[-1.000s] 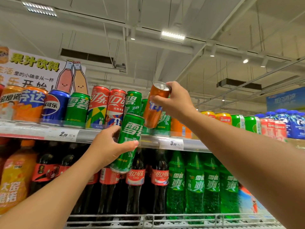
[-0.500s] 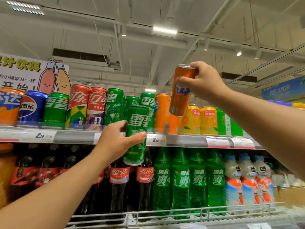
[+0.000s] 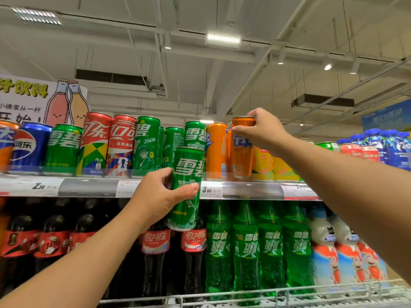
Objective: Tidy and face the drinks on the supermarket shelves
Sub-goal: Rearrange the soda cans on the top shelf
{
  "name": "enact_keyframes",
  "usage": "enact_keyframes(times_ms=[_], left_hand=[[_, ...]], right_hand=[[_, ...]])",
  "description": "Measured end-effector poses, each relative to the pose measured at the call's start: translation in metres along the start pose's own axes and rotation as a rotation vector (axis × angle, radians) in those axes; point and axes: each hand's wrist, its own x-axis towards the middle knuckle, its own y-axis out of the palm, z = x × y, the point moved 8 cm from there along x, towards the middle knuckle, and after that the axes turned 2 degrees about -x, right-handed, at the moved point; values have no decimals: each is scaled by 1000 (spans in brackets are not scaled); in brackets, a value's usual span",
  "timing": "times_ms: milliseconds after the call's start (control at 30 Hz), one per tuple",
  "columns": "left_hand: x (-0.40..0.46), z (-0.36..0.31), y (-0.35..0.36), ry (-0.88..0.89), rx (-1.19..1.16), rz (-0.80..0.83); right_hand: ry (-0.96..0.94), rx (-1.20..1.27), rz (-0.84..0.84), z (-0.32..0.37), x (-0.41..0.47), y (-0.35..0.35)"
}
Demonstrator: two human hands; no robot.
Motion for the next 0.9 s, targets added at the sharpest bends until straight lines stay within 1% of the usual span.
enact_keyframes(times_ms=[100,167,367,467,533,600,667,800,900], left_hand=[[3,12,-1,1,-57,-7],[4,14,-3,-7,-27,-23],[-1,1,-1,52,-22,-4],[-2,-1,1,37,-31,23],[-3,-7,5,54,-45,56],[-3,-11,6,84,-25,56],[-2,-8,3,79,-24,39],[-2,-8,1,46,-31,23],[-3,-7,0,4,-20,11]], right_hand=[[25,-73,27,-2,6,8],[35,-123,59,-3,11,13],[131,-297,223,-2,23,24],[142,-365,263,2,25,23],[76,-410,187,12,28,15],[-58,-450,60,30,32,7],[-160,-496,13,46,32,12],[-230,-649,86,57,29,37],[-253,-681,122,58,26,47]])
